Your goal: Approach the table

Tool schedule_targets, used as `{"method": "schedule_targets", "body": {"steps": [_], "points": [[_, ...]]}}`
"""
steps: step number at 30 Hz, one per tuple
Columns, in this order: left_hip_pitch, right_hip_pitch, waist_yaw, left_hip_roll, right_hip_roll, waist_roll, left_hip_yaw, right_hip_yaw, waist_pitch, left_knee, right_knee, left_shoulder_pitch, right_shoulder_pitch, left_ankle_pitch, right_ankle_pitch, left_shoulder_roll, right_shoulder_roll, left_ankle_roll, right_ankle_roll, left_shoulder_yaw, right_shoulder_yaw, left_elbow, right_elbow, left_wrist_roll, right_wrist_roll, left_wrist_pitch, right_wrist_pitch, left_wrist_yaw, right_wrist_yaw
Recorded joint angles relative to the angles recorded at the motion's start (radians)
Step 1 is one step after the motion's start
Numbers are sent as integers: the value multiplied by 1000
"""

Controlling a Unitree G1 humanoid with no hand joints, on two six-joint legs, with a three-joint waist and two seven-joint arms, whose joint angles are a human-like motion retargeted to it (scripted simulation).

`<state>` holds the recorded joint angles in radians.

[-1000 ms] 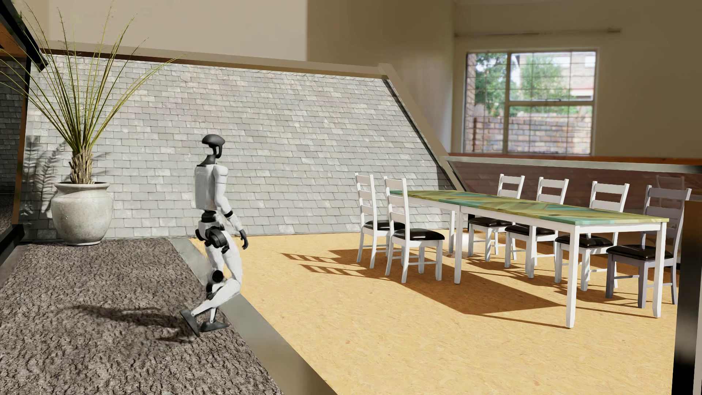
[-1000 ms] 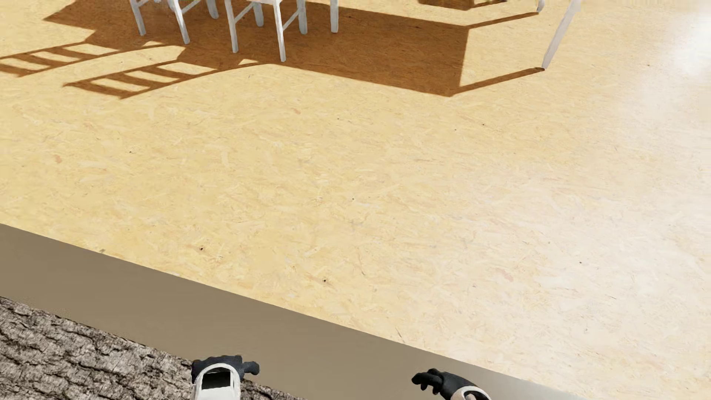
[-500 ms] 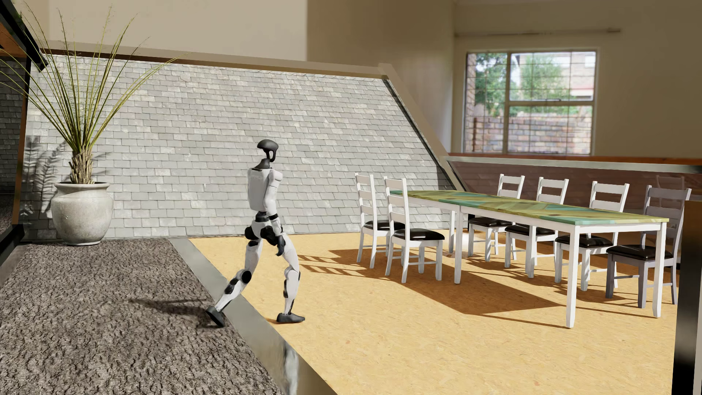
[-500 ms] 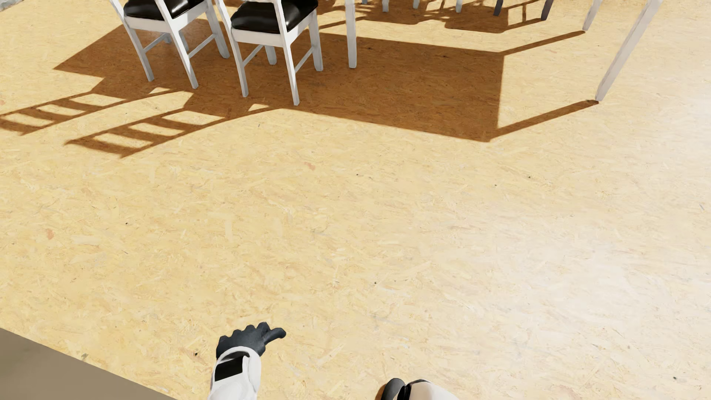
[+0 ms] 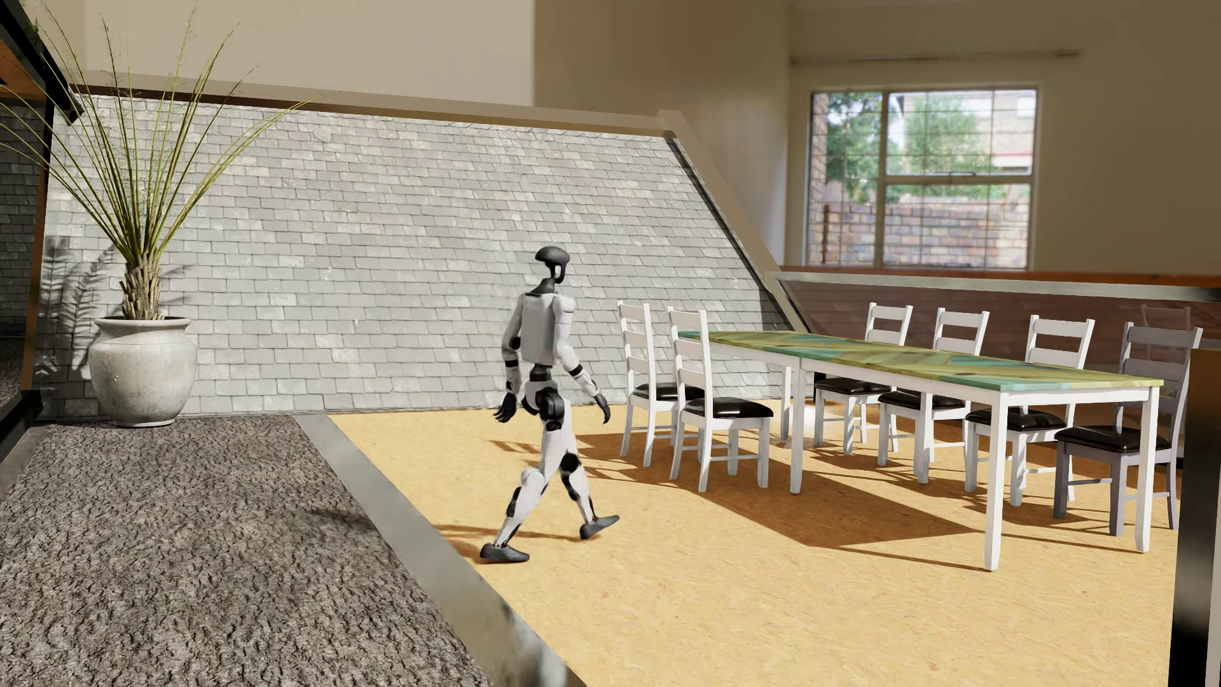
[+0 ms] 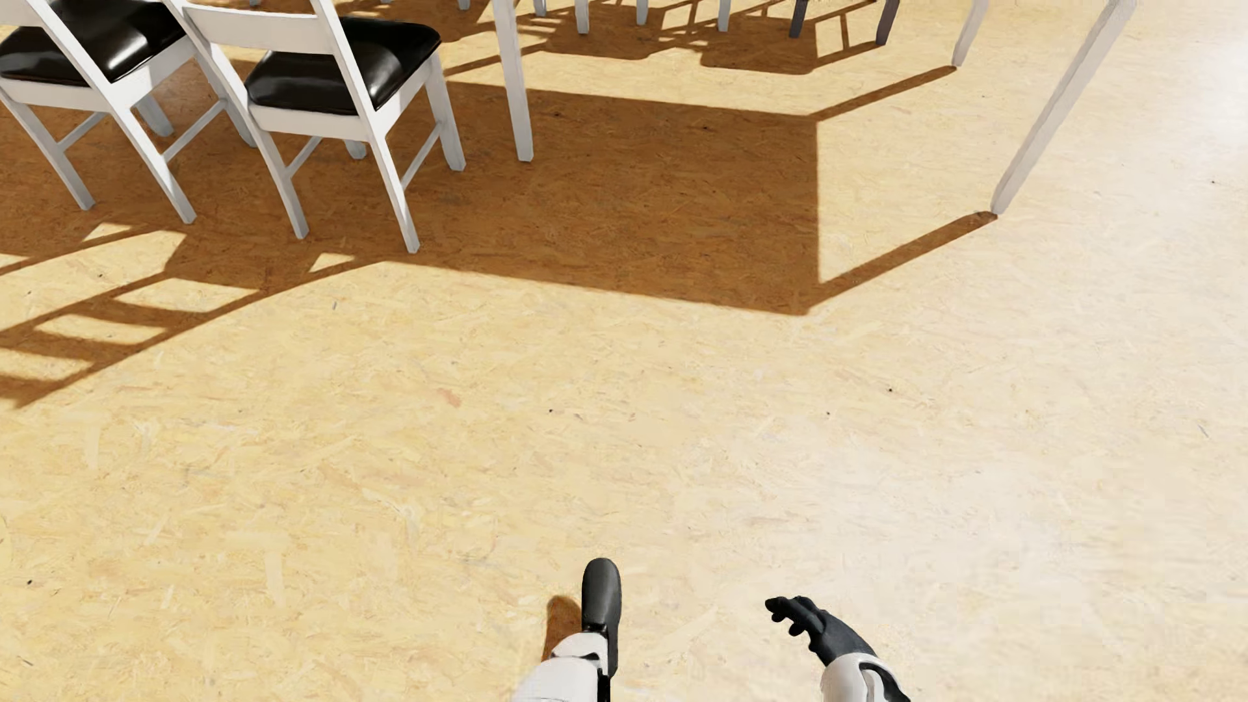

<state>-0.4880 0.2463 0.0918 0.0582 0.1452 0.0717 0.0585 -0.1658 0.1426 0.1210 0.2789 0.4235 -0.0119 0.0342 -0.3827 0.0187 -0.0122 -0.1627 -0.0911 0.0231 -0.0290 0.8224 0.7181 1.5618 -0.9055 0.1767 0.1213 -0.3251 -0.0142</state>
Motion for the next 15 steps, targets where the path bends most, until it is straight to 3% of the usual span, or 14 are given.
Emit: {"method": "schedule_targets", "body": {"steps": [1,2,3,4,6,7,8,9,11,13,15], "points": [[-18,34,-8,-30,-2,-5,23,-22,0,52,10,-42,15,25,0,10,-5,54,5,30,-4,-20,-22,9,27,8,-3,15,-12],[-29,63,-10,-56,-10,-13,29,-37,-1,130,36,-80,33,85,22,6,-9,156,11,80,-4,-54,-36,-15,47,29,0,55,-17],[-27,83,-7,-76,-26,-24,15,-40,-1,199,85,-107,50,138,69,-13,-14,209,17,143,5,-102,-36,-71,55,53,12,114,-12],[-13,82,-2,-81,-52,-39,28,-32,-1,264,169,-126,65,158,143,-43,-21,248,25,207,20,-156,-23,-152,52,73,31,187,2],[26,-9,7,-85,-132,-76,77,-4,2,387,480,-181,89,44,329,-98,-34,282,84,305,52,-219,23,-359,20,104,92,311,49],[67,-89,5,-90,-182,-94,98,7,2,409,665,-221,103,-9,413,-108,-41,283,112,328,70,-209,39,-444,-5,121,121,338,79],[116,-177,-2,-98,-236,-110,115,12,2,409,820,-263,118,-50,447,-101,-47,281,102,334,81,-174,47,-489,-26,141,136,337,105],[172,-266,-14,-110,-287,-123,125,13,1,394,933,-314,137,-82,407,-85,-48,278,81,311,79,-127,42,-484,-37,175,136,313,119],[291,-431,-49,-138,-370,-140,125,9,-2,331,1024,-418,184,-125,368,-45,-41,272,43,186,34,-34,3,-377,-10,206,114,251,112],[392,-561,-89,-168,-404,-147,103,-12,-7,279,929,-506,236,-165,355,2,-30,267,30,-3,-51,8,-51,-216,61,133,96,201,76],[467,-637,-119,-190,-388,-146,69,-29,-14,254,647,-580,277,-216,348,34,-12,265,48,-143,-131,-23,-87,-110,123,34,97,201,32]]}}
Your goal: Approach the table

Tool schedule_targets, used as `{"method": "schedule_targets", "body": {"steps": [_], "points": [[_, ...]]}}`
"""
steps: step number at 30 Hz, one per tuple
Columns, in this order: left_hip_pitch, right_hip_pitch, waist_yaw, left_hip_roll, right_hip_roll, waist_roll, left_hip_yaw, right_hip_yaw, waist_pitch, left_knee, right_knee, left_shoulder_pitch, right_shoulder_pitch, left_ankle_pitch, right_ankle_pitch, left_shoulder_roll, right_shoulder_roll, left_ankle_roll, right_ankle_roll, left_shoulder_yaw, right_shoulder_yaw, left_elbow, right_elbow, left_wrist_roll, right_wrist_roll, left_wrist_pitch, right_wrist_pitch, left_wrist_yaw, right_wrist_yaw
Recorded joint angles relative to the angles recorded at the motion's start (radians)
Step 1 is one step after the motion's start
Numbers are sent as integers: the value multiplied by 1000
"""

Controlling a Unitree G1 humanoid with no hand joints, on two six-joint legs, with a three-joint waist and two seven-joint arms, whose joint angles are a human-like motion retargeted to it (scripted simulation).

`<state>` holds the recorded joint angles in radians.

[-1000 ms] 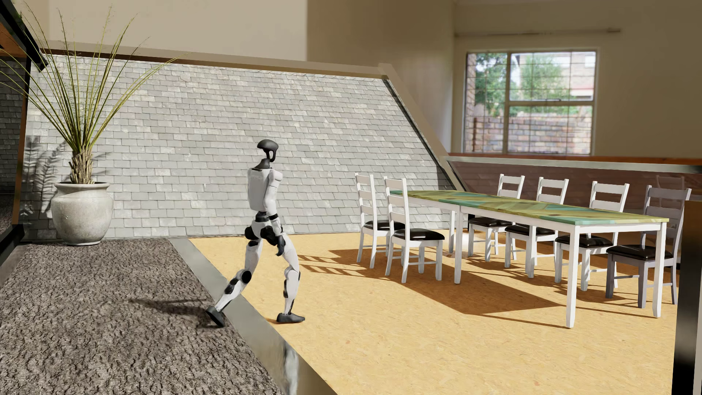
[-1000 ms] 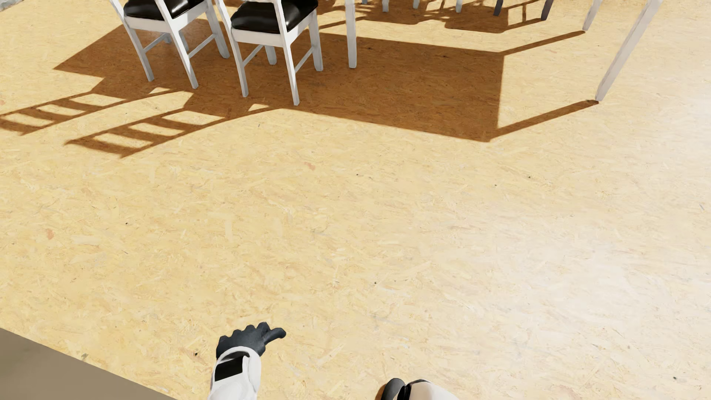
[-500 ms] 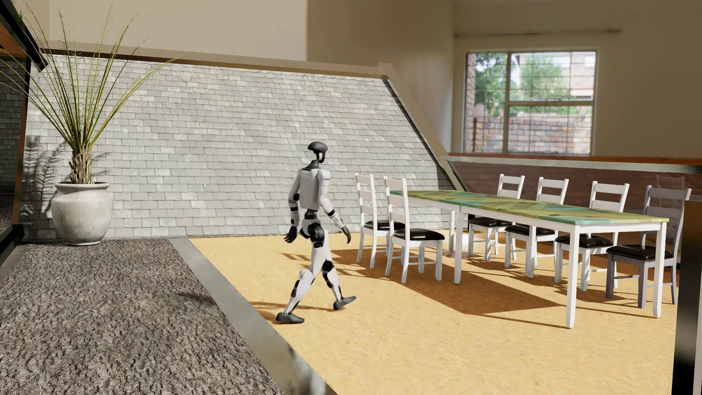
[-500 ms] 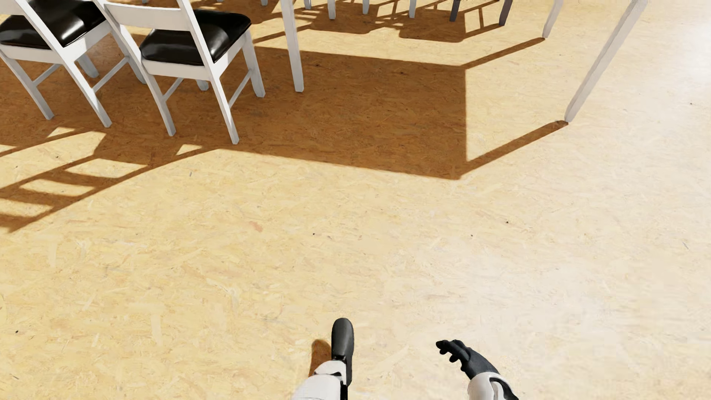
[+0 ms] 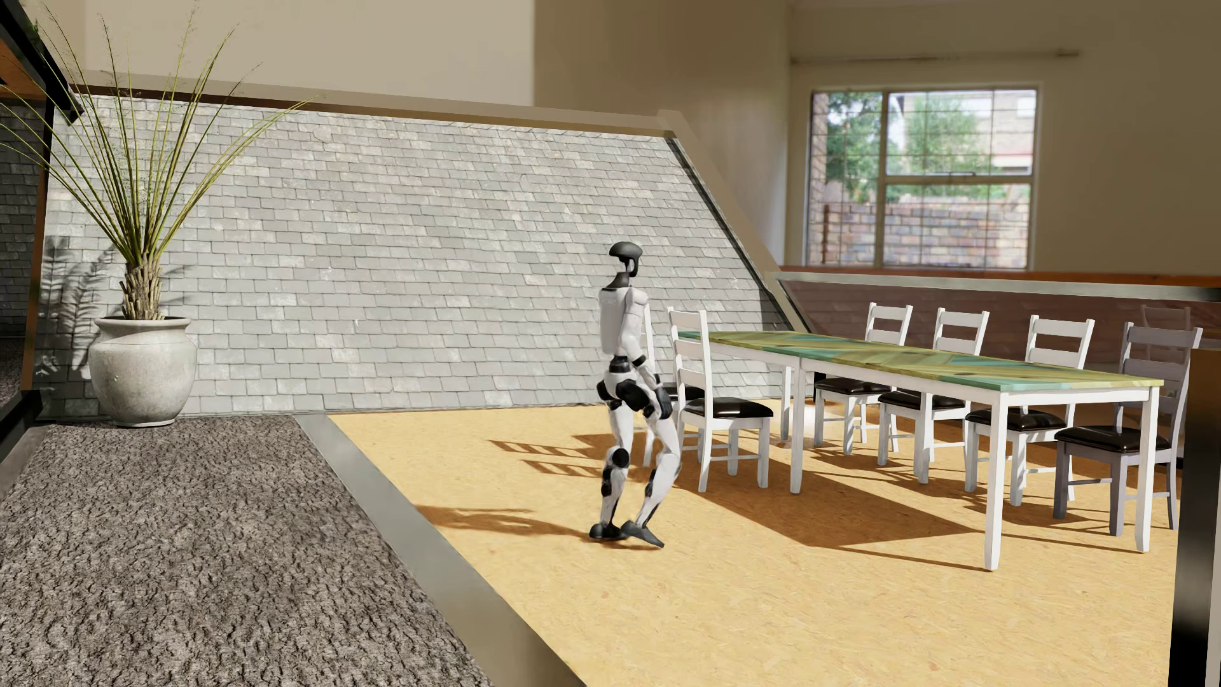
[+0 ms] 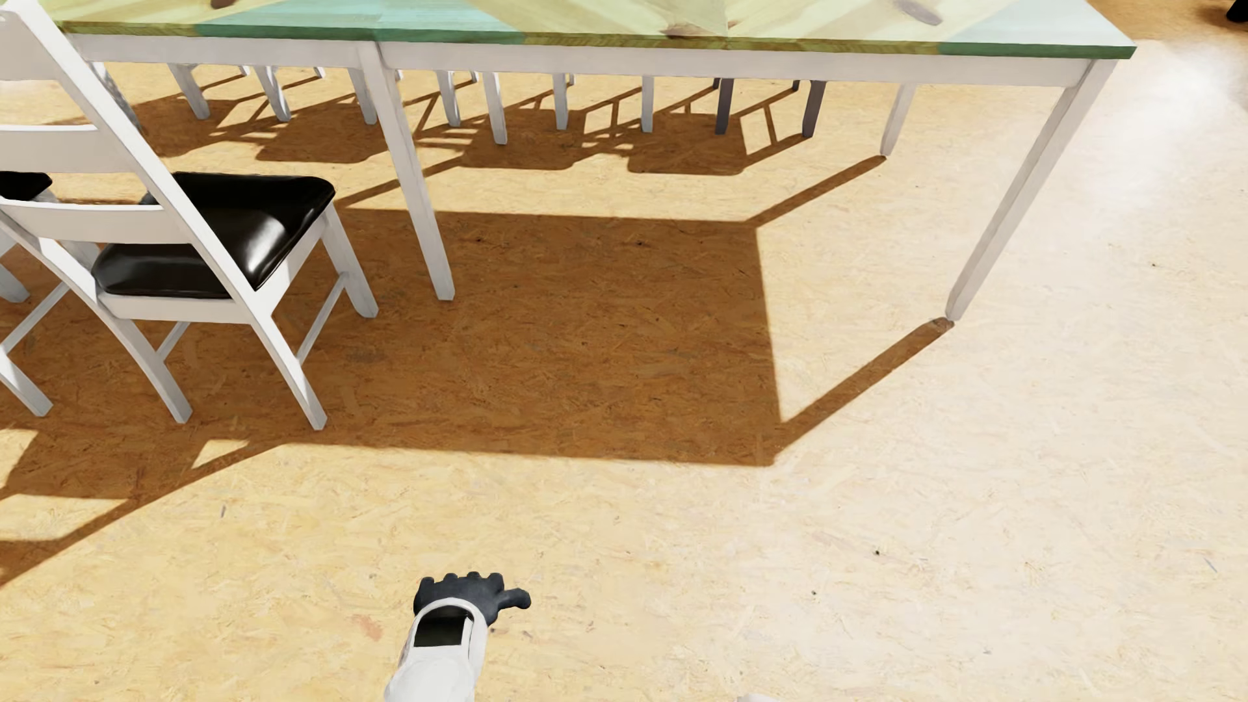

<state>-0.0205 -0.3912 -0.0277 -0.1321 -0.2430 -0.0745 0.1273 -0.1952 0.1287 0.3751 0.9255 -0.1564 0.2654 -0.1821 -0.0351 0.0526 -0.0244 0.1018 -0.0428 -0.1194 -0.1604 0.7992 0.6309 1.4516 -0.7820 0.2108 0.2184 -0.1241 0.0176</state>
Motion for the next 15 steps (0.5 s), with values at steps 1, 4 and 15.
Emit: {"method": "schedule_targets", "body": {"steps": [1,4,15], "points": [[37,-7,-9,-9,21,2,-17,0,-4,-18,-219,-26,16,-24,17,-2,12,-2,16,-30,-32,-29,-3,5,20,-29,11,13,-27],[166,0,-8,-35,75,9,-52,8,-15,-95,-786,-36,34,-87,18,-39,34,-12,119,-36,-65,-123,66,-94,19,-64,66,39,-38],[-100,160,2,241,151,135,-31,-148,42,911,-396,256,21,244,-100,14,133,-165,-39,3,-98,132,123,42,-70,95,20,-84,-8]]}}
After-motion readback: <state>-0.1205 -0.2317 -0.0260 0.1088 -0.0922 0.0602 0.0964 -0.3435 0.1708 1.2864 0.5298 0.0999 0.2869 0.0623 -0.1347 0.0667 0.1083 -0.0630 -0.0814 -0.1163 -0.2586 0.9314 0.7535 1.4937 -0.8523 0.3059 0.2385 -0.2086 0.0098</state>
